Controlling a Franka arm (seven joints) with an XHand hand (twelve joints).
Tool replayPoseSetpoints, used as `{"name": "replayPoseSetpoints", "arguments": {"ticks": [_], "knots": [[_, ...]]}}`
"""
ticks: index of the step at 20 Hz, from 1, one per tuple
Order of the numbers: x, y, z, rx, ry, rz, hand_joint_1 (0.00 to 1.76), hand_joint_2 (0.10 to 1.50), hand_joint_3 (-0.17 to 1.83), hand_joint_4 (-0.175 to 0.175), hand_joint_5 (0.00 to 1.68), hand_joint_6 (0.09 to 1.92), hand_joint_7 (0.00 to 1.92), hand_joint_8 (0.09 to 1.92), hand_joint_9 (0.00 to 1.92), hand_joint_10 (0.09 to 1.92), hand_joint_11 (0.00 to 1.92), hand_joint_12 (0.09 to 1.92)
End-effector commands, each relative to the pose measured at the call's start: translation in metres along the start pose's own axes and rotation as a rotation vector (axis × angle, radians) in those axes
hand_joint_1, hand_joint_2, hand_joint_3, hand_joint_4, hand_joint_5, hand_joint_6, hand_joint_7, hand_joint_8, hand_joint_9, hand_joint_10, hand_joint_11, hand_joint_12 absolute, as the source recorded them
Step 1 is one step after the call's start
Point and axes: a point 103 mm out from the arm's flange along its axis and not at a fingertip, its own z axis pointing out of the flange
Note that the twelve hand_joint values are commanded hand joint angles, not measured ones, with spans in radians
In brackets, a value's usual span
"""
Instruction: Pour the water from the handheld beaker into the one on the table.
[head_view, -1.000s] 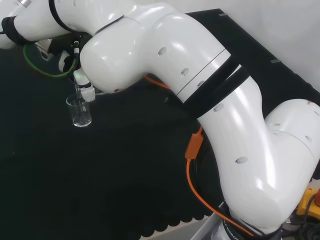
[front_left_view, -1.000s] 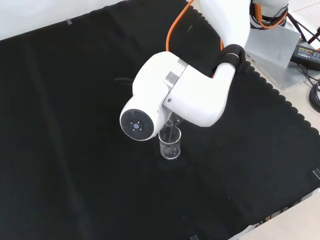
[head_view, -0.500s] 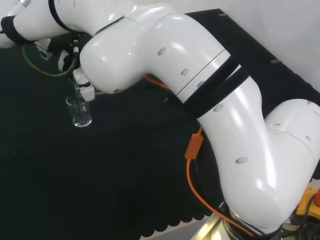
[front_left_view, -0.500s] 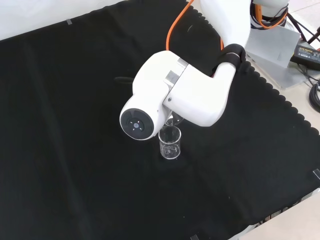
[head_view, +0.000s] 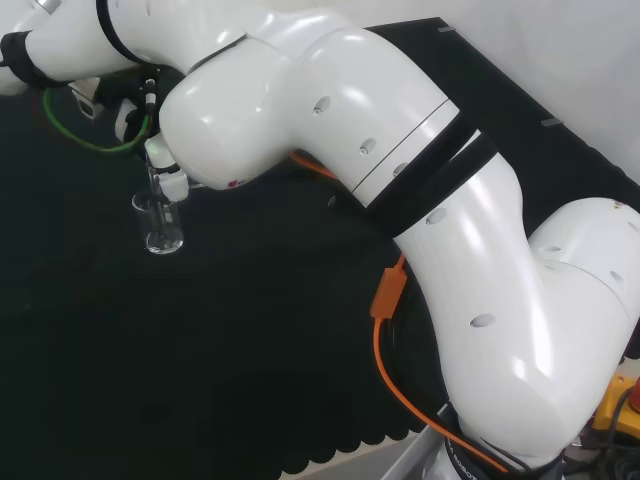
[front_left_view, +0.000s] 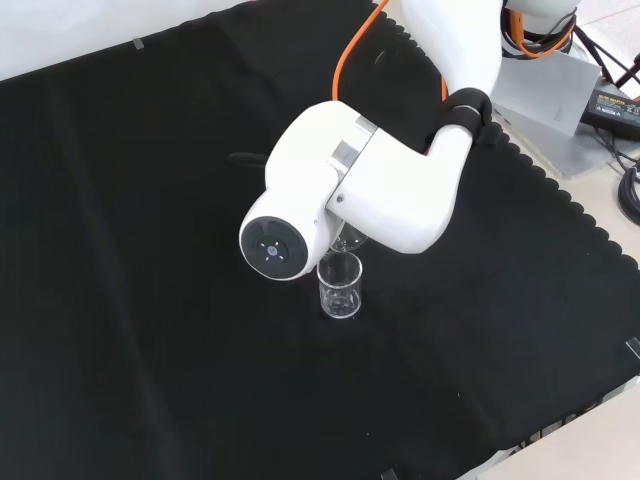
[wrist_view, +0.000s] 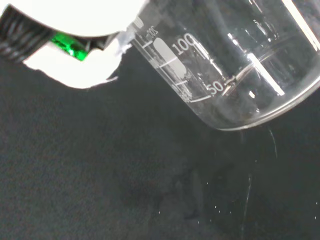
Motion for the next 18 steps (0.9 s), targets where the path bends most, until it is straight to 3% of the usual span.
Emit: {"name": "replayPoseSetpoints", "arguments": {"ticks": [1,18], "knots": [[0.0013,-0.0020,-0.0002,0.004,-0.001,-0.004,1.30,0.56,0.95,-0.175,1.14,1.03,1.20,1.00,1.38,0.88,1.19,0.87],[0.0020,-0.0026,0.0005,0.014,-0.007,-0.006,1.30,0.56,0.95,-0.175,1.14,1.03,1.20,1.00,1.38,0.88,1.19,0.87]]}}
